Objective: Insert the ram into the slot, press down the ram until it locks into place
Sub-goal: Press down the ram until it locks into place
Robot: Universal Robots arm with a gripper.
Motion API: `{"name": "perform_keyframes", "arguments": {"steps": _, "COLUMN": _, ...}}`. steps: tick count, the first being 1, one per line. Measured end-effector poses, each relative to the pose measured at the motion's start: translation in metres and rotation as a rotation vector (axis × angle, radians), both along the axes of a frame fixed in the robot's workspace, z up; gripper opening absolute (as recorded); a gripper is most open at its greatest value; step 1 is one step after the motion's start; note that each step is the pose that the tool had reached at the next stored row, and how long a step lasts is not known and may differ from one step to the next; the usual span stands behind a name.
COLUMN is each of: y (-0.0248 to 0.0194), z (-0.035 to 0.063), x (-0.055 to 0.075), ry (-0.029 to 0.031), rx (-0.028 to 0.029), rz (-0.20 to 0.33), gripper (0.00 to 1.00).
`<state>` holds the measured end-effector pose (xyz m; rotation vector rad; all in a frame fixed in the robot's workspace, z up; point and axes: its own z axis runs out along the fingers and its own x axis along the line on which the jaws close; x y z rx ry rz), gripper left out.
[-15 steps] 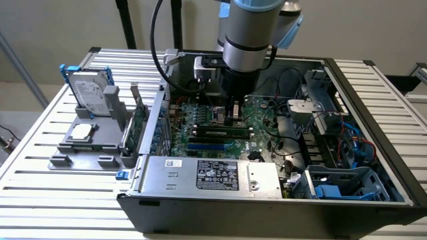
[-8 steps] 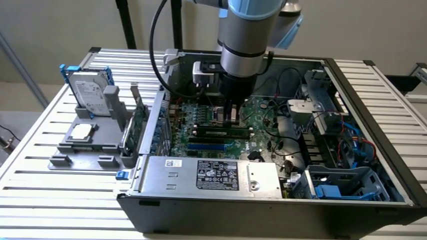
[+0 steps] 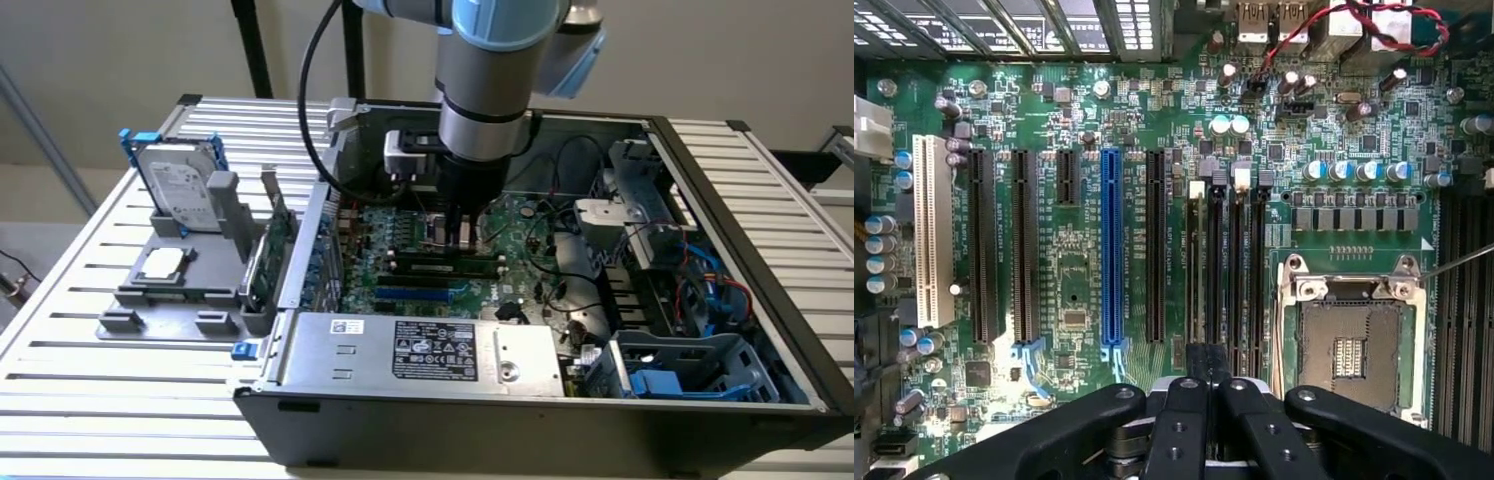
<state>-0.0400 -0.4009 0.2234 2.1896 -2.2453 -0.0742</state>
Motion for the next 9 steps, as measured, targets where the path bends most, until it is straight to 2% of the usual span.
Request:
{"name": "perform_keyframes", "arguments": {"steps": 2, "y": 0.0000, "z": 0.0026, "x": 0.000, "ry": -0.0001, "rx": 0.0001, "rz": 0.000, "gripper": 0.11}}
{"name": "perform_keyframes", "arguments": {"steps": 3, "y": 0.0004, "z": 0.0059, "x": 0.000, "ry": -0.0004, "rx": 0.0033, "rz": 0.000, "gripper": 0.11}}
{"name": "perform_keyframes", "arguments": {"steps": 8, "y": -0.0011, "z": 0.0286, "x": 0.002, "ry": 0.0022, "rx": 0.0020, "rz": 0.000, "gripper": 0.11}}
{"name": "perform_keyframes", "arguments": {"steps": 9, "y": -0.0016, "z": 0.0305, "x": 0.003, "ry": 0.0023, "rx": 0.0017, "rz": 0.000, "gripper": 0.11}}
